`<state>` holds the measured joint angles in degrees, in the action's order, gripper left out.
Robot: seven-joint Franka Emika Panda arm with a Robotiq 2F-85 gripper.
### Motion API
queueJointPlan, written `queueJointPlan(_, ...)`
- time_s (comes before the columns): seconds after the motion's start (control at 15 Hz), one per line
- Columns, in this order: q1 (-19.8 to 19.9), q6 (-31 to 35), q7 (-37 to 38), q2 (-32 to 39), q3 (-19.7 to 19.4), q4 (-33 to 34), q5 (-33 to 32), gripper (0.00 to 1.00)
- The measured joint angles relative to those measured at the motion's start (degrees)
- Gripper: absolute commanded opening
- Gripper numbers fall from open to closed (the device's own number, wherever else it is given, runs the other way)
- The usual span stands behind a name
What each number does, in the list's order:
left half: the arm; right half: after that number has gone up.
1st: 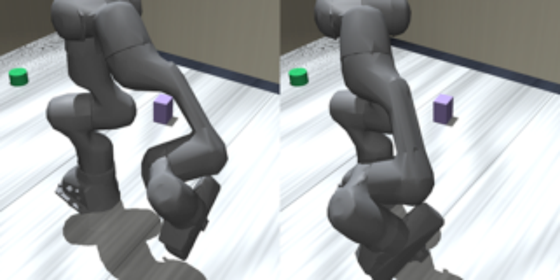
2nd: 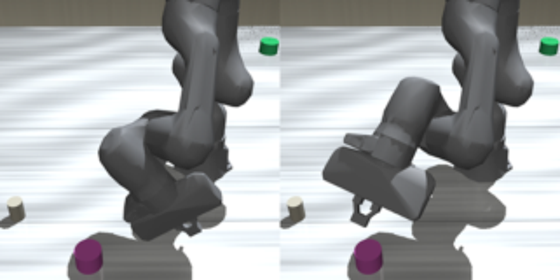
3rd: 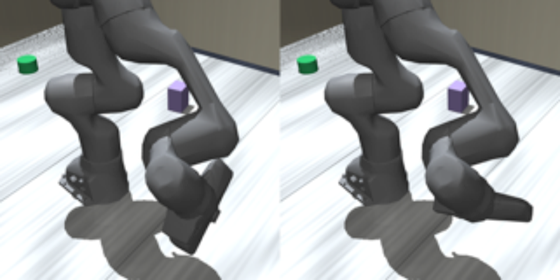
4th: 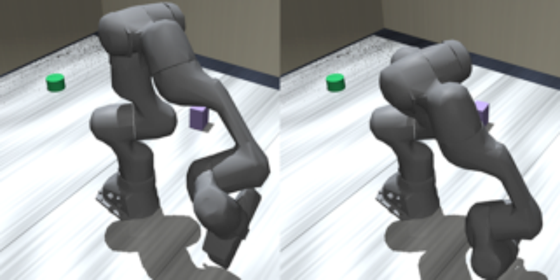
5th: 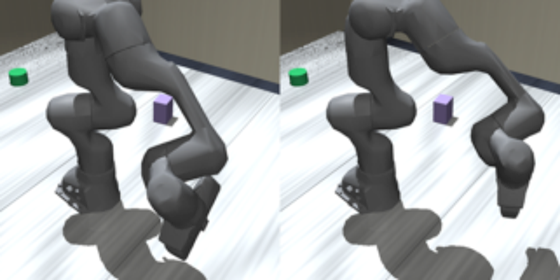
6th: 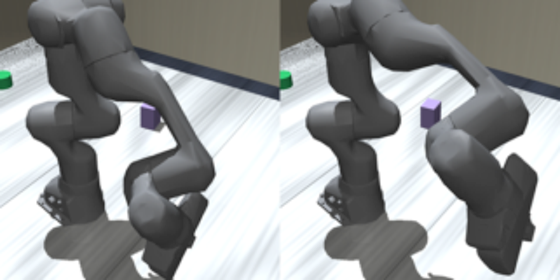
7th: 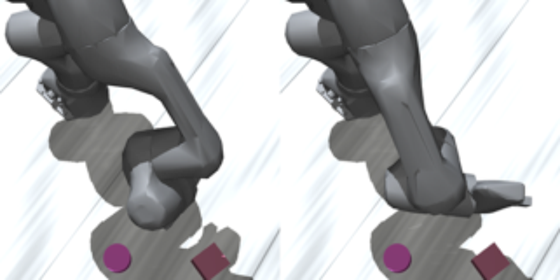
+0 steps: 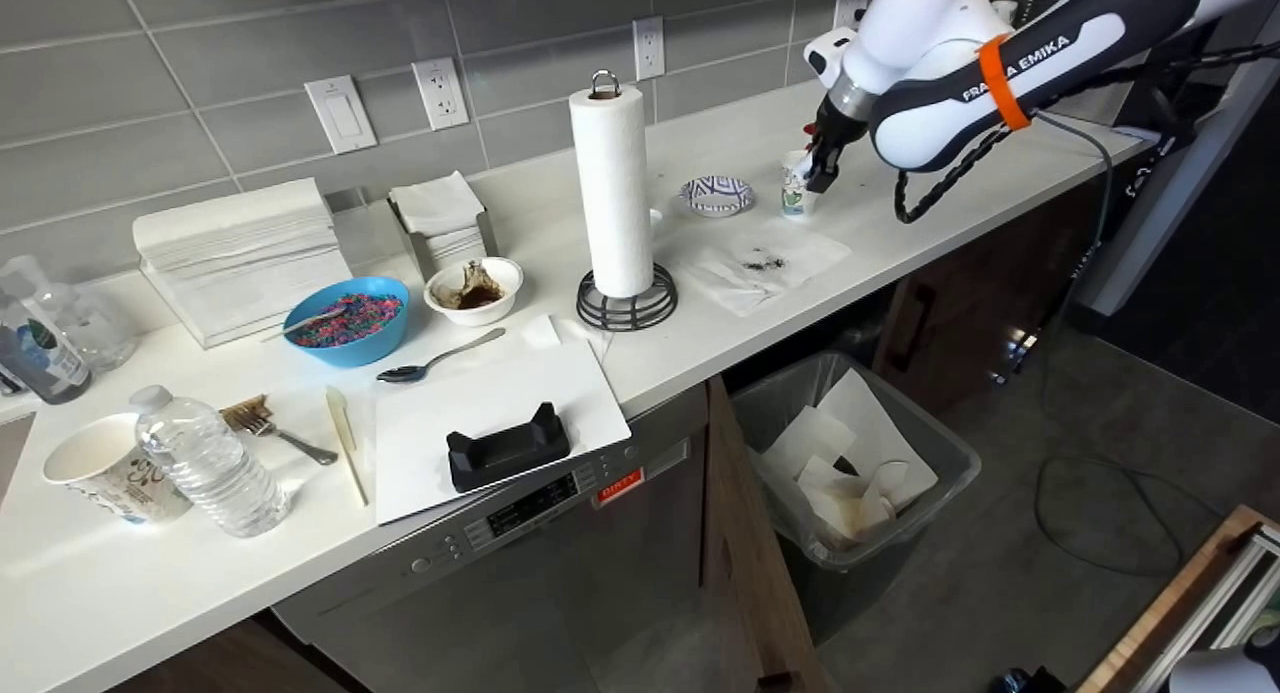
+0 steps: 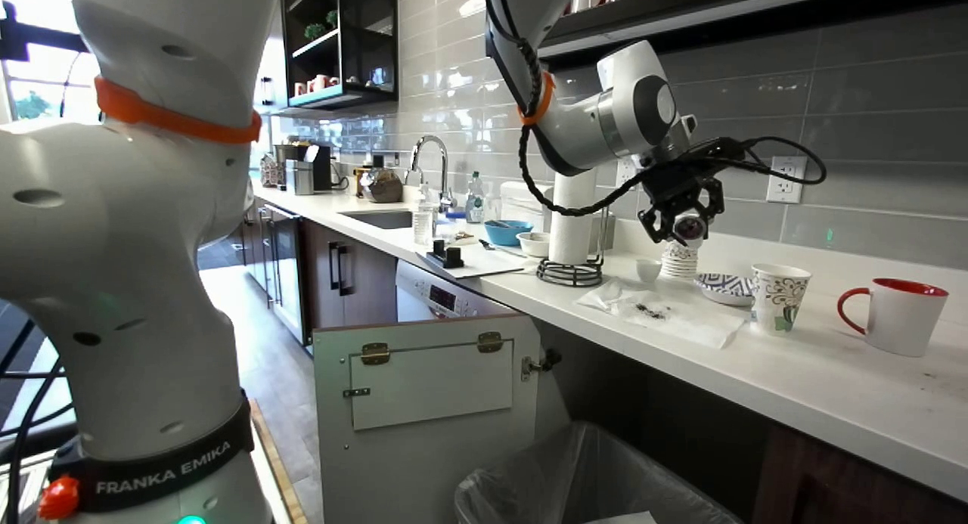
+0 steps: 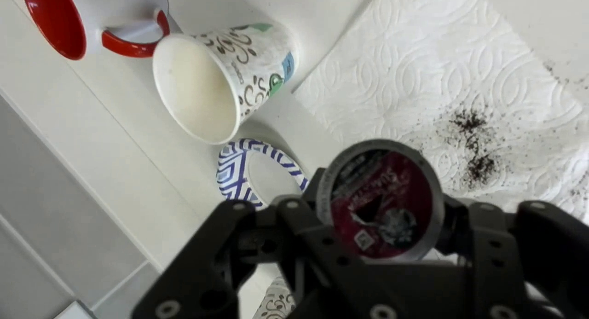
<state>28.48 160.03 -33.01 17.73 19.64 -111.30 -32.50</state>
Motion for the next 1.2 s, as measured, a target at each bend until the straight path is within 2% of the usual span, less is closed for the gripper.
queueJointPlan(0.07, -1.02, -1.2, -1.56, -0.3, -1.53, 0.36, 1.33, 0.14)
queueJointPlan(0.2, -5.18, -3.15, -4.64, -0.92, -7.14, 0.95, 4.06, 0.14)
queueJointPlan(0.4, -9.86, -6.05, -5.96, -1.02, -13.71, 2.06, 5.21, 0.14)
queueJointPlan(0.6, -12.84, -8.8, -6.05, -0.93, -17.96, 2.82, 5.23, 0.14)
queueJointPlan(0.8, -14.31, -11.59, -6.72, -0.67, -20.06, 3.39, 5.85, 0.14)
queueJointPlan(1.2, -14.54, -15.28, -11.1, 0.11, -20.49, 4.61, 11.47, 0.14)
